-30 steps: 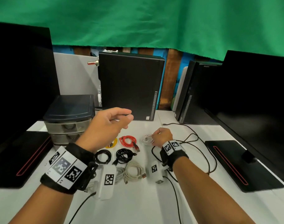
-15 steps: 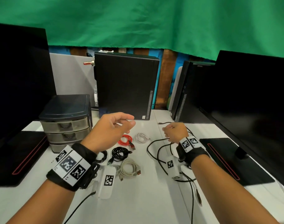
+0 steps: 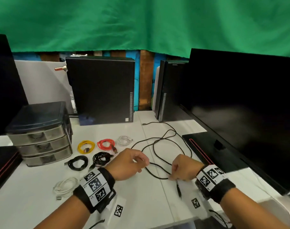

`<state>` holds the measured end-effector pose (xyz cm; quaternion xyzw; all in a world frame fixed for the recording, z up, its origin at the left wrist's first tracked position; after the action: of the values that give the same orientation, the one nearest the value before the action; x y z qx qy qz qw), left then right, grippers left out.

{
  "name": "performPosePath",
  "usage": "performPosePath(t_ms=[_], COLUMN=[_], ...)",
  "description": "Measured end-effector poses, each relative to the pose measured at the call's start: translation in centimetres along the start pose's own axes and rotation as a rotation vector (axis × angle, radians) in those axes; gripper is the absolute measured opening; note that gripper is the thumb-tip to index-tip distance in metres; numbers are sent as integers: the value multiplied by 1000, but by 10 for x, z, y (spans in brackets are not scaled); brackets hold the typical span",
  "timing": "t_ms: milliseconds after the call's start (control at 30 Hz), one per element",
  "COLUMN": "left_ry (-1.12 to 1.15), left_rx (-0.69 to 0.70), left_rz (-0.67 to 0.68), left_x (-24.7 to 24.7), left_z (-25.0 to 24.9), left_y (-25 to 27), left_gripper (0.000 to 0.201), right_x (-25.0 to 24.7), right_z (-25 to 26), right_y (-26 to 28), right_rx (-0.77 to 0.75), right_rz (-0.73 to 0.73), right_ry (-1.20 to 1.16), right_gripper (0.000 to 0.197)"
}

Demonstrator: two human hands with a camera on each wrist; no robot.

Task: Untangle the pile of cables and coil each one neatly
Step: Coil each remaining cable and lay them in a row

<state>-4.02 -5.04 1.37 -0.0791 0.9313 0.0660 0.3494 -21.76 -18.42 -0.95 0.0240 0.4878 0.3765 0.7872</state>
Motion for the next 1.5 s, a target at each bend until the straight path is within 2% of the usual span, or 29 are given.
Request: performPosePath(t_ms=[67, 133, 200, 300, 367, 500, 667, 767, 867, 967, 1033, 1133, 1200, 1267, 1300, 1367, 1500], left_ry=[-31, -29, -12, 62, 146, 317, 315, 420, 690, 902, 966, 834, 590, 337, 230, 54, -148], left_rx=[4, -2, 9, 47, 61, 18, 34, 29, 28, 46, 110, 212, 236, 230, 221, 212, 269], left_rz=[36, 58, 94, 126, 64, 33, -39, -72, -110, -175, -234, -393, -528, -591, -576, -466, -176], left_x=[13, 23, 33, 44, 42, 27, -4, -30, -51, -66, -74, -88, -95, -96, -95, -89, -66], left_z=[-4, -6, -9, -26, -37, -45, -57, -69, -79, -84, -85, -79, -69, -60, -57, -55, -69], left_y=[0, 0, 2, 7, 10, 18, 34, 48, 58, 61, 61, 59, 56, 53, 51, 48, 55], left_gripper=[9, 10, 11, 16, 20, 26, 30, 36, 39, 35, 34, 37, 42, 39, 35, 32, 33], right_x=[3, 1, -4, -3, -1, -7, -11, -18, -27, -21, -7, 13, 21, 20, 15, 4, -17], right_z=[-1, 3, 14, 38, 52, 64, 82, 101, 114, 115, 114, 114, 118, 124, 128, 131, 133], right_y=[8, 13, 20, 38, 46, 54, 61, 70, 80, 79, 74, 70, 79, 94, 103, 117, 135], right_rx=[-13, -66, -137, -241, -312, -440, -542, -722, -863, -825, -755, -701, -723, -778, -812, -855, -917], right_rz=[3, -59, -134, -179, -202, -288, -214, -160, -148, -197, -200, -106, -42, -25, -26, -32, -64], right_ry=[20, -77, -320, -696, -790, -837, -508, -626, -860, -986, -952, -739, -540, -418, -405, -413, -458], right_gripper=[10, 12, 16, 12, 28, 12, 27, 30, 25, 25, 26, 25, 26, 26, 28, 33, 20])
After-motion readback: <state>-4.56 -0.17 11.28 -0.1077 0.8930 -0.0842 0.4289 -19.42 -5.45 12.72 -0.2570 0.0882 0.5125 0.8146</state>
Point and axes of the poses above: each hand's wrist, its own y-axis away from the middle knuckle, its own x-axis out of the palm, z = x × y, the point moved 5 cm from there along -y, towards the middle knuckle, and after that the axes turned 13 degrees about -y, right-handed, at the moved point
